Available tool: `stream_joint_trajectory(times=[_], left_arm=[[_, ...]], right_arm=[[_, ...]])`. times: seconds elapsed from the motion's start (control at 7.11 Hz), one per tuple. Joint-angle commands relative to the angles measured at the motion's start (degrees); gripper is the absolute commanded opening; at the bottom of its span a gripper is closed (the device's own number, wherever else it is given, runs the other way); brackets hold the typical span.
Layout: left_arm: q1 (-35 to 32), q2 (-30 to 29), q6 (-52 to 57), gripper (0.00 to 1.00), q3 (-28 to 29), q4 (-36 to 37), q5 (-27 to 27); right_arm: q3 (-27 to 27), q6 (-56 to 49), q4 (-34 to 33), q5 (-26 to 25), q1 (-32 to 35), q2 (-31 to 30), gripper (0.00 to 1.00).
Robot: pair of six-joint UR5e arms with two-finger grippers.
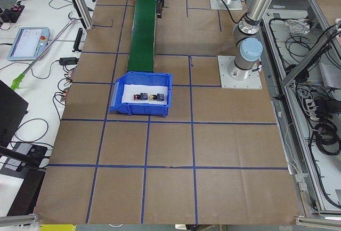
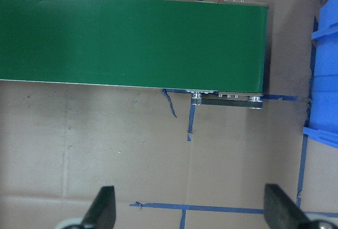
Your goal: Transport two buttons from left to right
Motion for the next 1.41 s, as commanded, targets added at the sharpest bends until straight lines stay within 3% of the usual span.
stream_joint_trajectory(times=[0.0,1.27], left_arm=[[0.0,0.0,0.0,1.0,0.1,0.0,0.0],[2.4,0.2,0.5,1.0,-1.0,-0.1,-0.4]], right_arm=[[0.4,0.0,-0.4,-0.2,-0.3,0.4,1.0],[0.3,0.7,0.1,0.7,0.0,0.5,1.0]])
